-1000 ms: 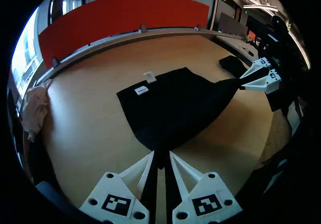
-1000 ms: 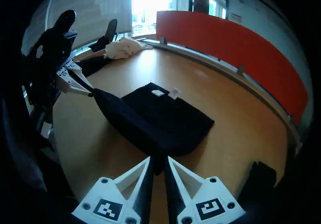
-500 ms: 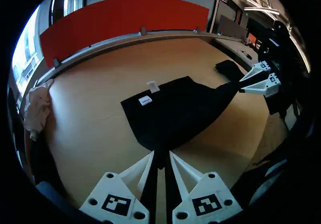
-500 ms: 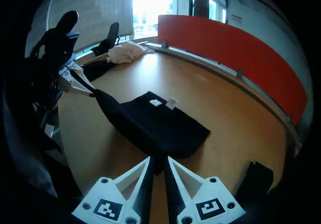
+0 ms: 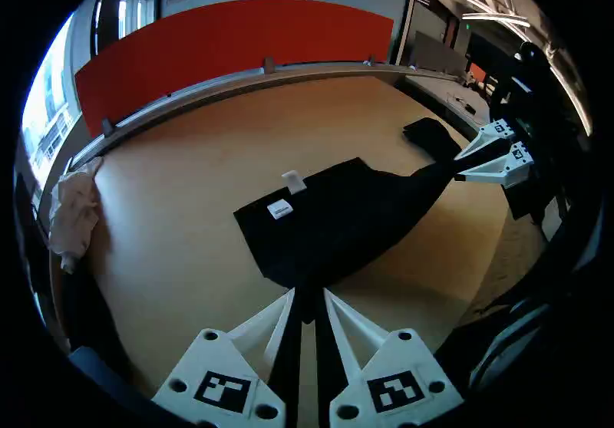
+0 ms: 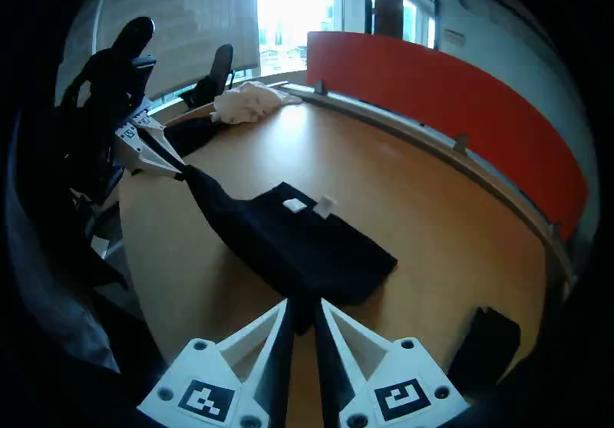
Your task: Fold towel
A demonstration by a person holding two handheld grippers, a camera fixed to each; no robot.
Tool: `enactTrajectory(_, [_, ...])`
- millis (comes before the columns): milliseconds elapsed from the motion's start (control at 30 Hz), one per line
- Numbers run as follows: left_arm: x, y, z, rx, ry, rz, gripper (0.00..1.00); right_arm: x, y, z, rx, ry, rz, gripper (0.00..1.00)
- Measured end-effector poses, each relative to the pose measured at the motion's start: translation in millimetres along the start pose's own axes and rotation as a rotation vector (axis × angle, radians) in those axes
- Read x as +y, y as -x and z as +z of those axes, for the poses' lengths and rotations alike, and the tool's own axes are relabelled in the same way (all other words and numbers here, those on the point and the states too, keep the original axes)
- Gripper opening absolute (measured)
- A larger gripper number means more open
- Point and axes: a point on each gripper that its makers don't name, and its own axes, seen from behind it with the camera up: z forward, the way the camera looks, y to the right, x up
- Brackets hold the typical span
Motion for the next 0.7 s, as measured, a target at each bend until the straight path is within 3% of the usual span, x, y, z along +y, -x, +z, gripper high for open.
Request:
enactTrajectory(300, [5.3,-0.5,-8.9,0.004,0.018,-0.010,0.11,-4.6,0.0,-7.7,-0.003,-0.007,-0.009,0.16])
enactTrajectory(700, [4.1,0.9,-4.8,0.000,0.015,-0.017,0.11,-5.7,2.4,-4.7,-0.015,-0.010,-0.019,0.16])
